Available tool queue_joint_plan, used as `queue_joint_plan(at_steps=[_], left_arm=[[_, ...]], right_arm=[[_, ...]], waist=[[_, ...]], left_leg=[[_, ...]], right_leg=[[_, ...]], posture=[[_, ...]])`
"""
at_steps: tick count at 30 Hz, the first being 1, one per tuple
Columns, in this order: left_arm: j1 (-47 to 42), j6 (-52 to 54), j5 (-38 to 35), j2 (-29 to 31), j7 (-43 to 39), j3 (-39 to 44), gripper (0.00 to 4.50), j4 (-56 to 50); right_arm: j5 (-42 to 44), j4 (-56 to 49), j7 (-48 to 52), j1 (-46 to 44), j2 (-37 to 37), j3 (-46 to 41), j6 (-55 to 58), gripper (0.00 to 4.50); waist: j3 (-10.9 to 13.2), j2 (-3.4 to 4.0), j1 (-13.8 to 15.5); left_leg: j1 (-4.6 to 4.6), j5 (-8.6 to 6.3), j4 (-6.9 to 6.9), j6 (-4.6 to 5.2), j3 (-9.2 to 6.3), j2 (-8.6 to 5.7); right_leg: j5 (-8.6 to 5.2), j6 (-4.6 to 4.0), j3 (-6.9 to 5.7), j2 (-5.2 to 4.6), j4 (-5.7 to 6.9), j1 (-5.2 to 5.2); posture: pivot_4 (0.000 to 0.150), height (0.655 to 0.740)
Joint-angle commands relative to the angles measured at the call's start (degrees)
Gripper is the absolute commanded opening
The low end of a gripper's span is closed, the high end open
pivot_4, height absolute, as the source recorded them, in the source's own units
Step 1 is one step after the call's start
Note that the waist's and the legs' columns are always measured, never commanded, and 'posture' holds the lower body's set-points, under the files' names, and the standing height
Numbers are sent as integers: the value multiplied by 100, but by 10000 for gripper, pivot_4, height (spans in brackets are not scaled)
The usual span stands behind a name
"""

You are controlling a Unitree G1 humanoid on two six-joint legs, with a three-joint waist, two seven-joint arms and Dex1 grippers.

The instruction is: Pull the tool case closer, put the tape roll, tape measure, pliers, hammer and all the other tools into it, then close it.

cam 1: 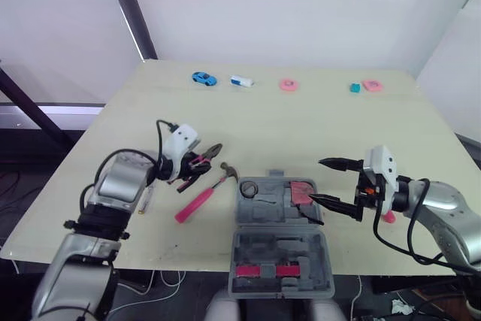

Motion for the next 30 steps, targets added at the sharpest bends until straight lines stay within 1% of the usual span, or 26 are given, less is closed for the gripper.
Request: queue_joint_plan(at_steps=[1,4,6,7,10,11,14,19,24,27,30], left_arm=[[-388,-352,-34,181,-1012,-469,24266,-382],[-792,-631,12,34,-1673,-895,24266,-288],[-995,-900,72,-106,-1923,-1073,24266,-127],[-1073,-965,50,-196,-2033,-1116,24266,-53],[-1329,-1250,131,-499,-2319,-1327,24266,217],[-1402,-1358,173,-586,-2389,-1387,24266,305],[-1540,-1520,250,-761,-2507,-1445,24266,498],[-1753,-1777,346,-1130,-2643,-1504,24266,868],[-1823,-1953,495,-1352,-2761,-1572,24266,1056],[-1884,-2000,563,-1448,-2786,-1537,24266,1143],[-1881,-2019,608,-1474,-2822,-1513,24266,1157]], right_arm=[[-313,102,-13,-452,-184,205,121,45000],[-707,335,73,-999,-429,571,339,45000],[-1041,501,186,-1313,-613,847,350,45000],[-1127,561,255,-1456,-688,960,423,45000],[-1182,656,416,-1889,-670,1193,703,45000],[-1224,670,457,-2015,-642,1289,777,45000],[-1401,678,505,-2235,-606,1532,882,45000],[-1797,637,295,-2674,-312,2097,1441,45000],[-2188,864,343,-3093,-60,2526,1468,45000],[-2384,953,377,-3176,20,2707,1453,45000],[-2548,1036,343,-3198,126,2811,1406,45000]], waist=[[2,2,-11],[5,2,-8],[7,5,-5],[7,5,-2],[7,7,-4],[8,8,-10],[9,9,-5],[10,9,-5],[10,10,-9],[10,10,-4],[11,11,-5]], left_leg=[[-1,0,0,0,2,0],[-5,0,2,0,3,-1],[-9,0,6,1,1,-1],[-19,1,13,1,1,-1],[-87,0,65,2,-41,2],[-90,0,70,3,-41,2],[-101,-1,78,4,-42,2],[-114,-1,91,4,-51,2],[-117,-1,94,5,-52,1],[-122,-1,96,5,-53,1],[-166,0,119,4,-58,1]], right_leg=[[0,0,1,0,-1,-1],[0,1,2,1,-1,-5],[0,0,1,1,1,-8],[0,0,1,2,2,-16],[1,1,1,32,9,-48],[1,2,3,34,10,-50],[3,6,5,34,10,-58],[4,7,1,36,18,-61],[4,8,1,36,22,-63],[4,8,2,36,34,-74],[4,8,0,36,74,-120]], posture=[[1500,7395],[1500,7395],[1500,7395],[1500,7395],[1500,7395],[1500,7395],[1500,7395],[1500,7395],[1500,7395],[1500,7395],[1500,7395]])
